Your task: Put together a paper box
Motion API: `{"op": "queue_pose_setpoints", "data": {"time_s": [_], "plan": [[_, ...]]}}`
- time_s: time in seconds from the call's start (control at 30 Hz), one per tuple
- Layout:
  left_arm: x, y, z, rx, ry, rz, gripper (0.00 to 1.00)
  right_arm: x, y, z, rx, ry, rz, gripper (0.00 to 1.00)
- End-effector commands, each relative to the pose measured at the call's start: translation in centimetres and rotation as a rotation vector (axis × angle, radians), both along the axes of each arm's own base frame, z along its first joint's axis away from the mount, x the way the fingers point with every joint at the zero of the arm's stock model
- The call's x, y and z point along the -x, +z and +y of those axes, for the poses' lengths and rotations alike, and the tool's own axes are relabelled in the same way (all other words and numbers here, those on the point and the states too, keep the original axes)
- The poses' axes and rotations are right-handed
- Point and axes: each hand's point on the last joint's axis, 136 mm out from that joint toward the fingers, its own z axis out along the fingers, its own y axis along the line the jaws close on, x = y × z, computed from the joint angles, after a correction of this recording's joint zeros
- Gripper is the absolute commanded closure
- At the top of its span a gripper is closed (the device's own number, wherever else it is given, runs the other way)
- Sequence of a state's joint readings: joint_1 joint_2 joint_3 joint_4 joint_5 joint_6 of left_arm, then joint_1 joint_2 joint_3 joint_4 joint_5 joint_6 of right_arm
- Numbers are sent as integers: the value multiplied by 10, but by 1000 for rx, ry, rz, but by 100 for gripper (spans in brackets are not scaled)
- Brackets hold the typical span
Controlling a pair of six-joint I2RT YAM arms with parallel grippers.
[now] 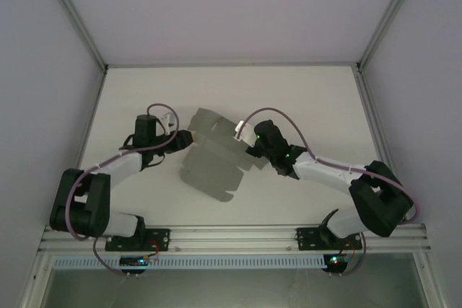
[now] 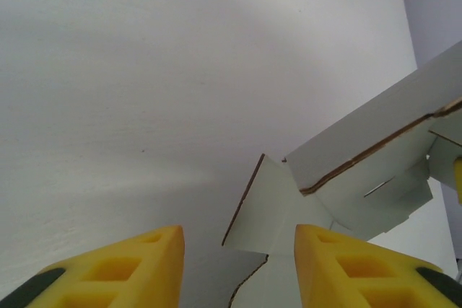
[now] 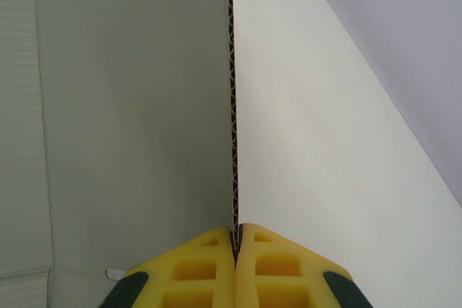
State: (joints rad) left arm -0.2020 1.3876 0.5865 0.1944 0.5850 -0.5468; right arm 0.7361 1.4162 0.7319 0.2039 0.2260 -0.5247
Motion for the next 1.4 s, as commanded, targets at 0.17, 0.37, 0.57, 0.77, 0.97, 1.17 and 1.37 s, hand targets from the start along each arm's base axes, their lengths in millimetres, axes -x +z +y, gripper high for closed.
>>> {"op": "queue_pose_setpoints", "data": {"time_s": [0.17,0.37,0.57,0.77,0.97,1.17,1.37], "plan": [[-17,16,-13,79,-57,-83,67,2,10,6,-77,22,41,100],[-18,21,-14,87,-58,-130,100,-1,10,2,-107,-13,60,100],[-6,23,-14,69,-88,-172,100,-26,8,-28,-222,-218,173,100],[10,33,-21,-1,-130,-266,100,-37,0,-47,-221,-318,226,100],[21,26,-43,-334,-199,-377,100,-35,12,-33,-229,-279,209,100],[26,26,-67,-449,-249,-465,100,-23,14,-18,-162,-191,190,100],[31,3,-102,-575,-385,-521,100,-4,17,12,-36,-46,81,100]]}}
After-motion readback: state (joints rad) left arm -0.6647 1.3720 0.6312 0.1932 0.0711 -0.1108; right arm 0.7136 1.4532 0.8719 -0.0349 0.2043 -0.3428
